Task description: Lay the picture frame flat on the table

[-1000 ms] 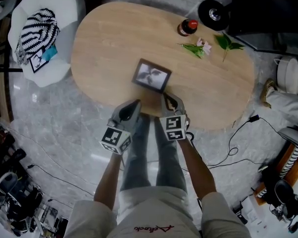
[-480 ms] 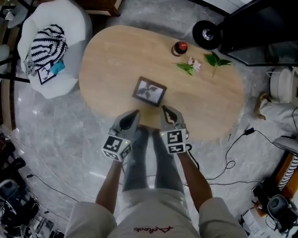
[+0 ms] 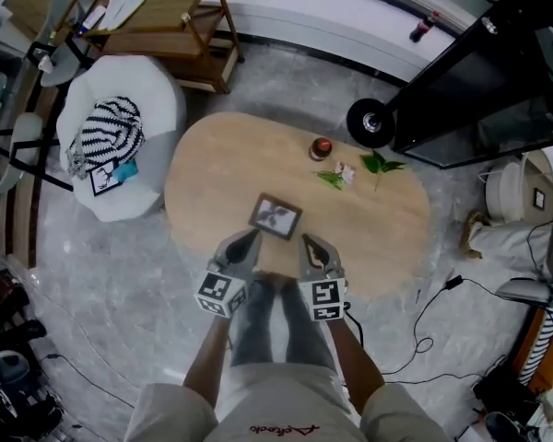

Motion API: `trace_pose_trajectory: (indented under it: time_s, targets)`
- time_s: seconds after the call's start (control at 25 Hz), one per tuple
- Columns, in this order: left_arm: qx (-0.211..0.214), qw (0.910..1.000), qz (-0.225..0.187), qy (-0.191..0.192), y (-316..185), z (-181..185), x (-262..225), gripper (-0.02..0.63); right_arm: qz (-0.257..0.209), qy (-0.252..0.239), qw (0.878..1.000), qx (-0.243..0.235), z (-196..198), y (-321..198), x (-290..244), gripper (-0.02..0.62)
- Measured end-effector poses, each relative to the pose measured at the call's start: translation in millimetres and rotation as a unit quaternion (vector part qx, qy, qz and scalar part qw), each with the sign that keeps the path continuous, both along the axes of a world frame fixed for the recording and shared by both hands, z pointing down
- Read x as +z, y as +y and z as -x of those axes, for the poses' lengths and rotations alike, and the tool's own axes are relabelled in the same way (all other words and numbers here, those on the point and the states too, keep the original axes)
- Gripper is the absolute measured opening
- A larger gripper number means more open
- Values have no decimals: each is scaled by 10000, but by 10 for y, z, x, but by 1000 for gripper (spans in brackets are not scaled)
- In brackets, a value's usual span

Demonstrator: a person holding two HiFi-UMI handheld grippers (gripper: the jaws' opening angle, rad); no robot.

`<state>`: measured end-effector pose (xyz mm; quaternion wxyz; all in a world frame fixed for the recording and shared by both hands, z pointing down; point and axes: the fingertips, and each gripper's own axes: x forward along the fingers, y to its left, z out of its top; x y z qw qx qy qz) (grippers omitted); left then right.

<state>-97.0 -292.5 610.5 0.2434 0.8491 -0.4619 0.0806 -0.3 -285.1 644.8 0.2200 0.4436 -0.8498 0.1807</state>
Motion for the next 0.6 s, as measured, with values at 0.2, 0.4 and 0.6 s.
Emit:
trace_pose_trajectory:
  time_s: [0.2, 0.4, 0.6]
  targets:
    - [-22, 9996, -269, -71, -122, -22, -430, 0, -265, -21, 9996, 75, -119, -54, -452, 3]
    - [-75, 9990, -443, -67, -134, -27, -834, 0, -504, -34, 9985, 198, -222, -107, -910, 3]
    - [-97, 9975, -705, -32, -173, -19, -1253, 0, -841, -57, 9961, 277, -286, -220, -1392, 3]
